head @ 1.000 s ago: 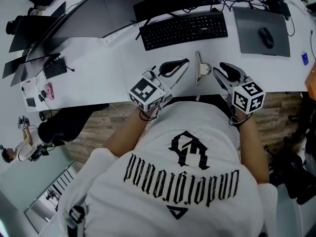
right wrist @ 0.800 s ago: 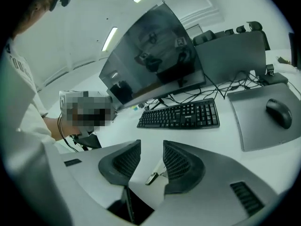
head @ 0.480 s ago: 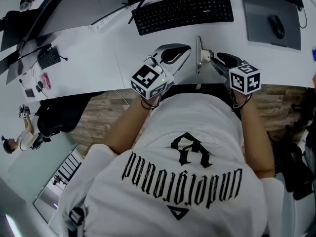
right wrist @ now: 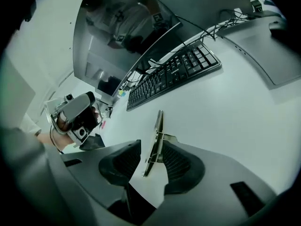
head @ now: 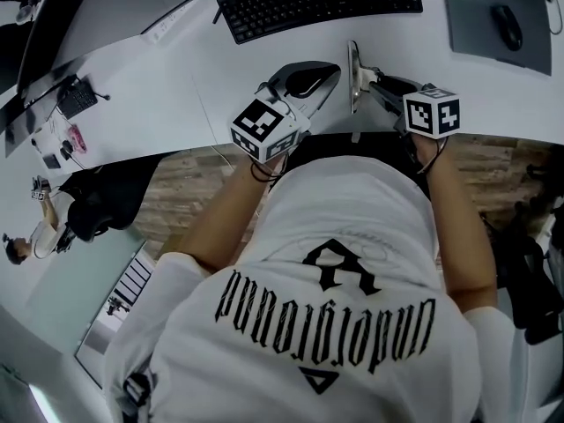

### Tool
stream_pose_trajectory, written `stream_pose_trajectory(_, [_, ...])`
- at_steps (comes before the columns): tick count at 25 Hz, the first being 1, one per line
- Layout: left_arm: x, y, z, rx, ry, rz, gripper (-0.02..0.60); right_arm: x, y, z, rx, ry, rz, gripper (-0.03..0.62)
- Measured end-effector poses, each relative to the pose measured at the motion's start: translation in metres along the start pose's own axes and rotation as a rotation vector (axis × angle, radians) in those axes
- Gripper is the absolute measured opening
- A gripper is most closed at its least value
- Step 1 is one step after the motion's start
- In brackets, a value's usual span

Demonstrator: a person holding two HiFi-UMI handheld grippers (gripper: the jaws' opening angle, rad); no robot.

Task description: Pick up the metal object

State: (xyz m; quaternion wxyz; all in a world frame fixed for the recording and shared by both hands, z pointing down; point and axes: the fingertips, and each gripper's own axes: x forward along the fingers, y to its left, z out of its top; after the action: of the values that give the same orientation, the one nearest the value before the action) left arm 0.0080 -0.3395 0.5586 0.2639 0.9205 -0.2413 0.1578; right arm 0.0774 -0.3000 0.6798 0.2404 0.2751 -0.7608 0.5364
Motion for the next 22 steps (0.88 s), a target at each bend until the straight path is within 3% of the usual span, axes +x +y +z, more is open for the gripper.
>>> stream_pose_trajectory(7, [-0.001, 0.003, -0.013, -0.026, 0.013, 0.008, 0.015, 0.021, -0.002, -0.009, 0.046, 0.033, 0.014, 0.129])
stream_pose_trajectory(13, [-0.007, 0.003, -0.021, -0.039, 0.012, 0.014, 0.015, 0.03, 0.002, -0.012, 0.057, 0.036, 0.016, 0.044])
stream_pose_trajectory(22, [-0.015, 0.003, -0.023, -0.047, 0.0, 0.022, 0.015, 0.029, 0.004, -0.009, 0.084, 0.011, 0.024, 0.023])
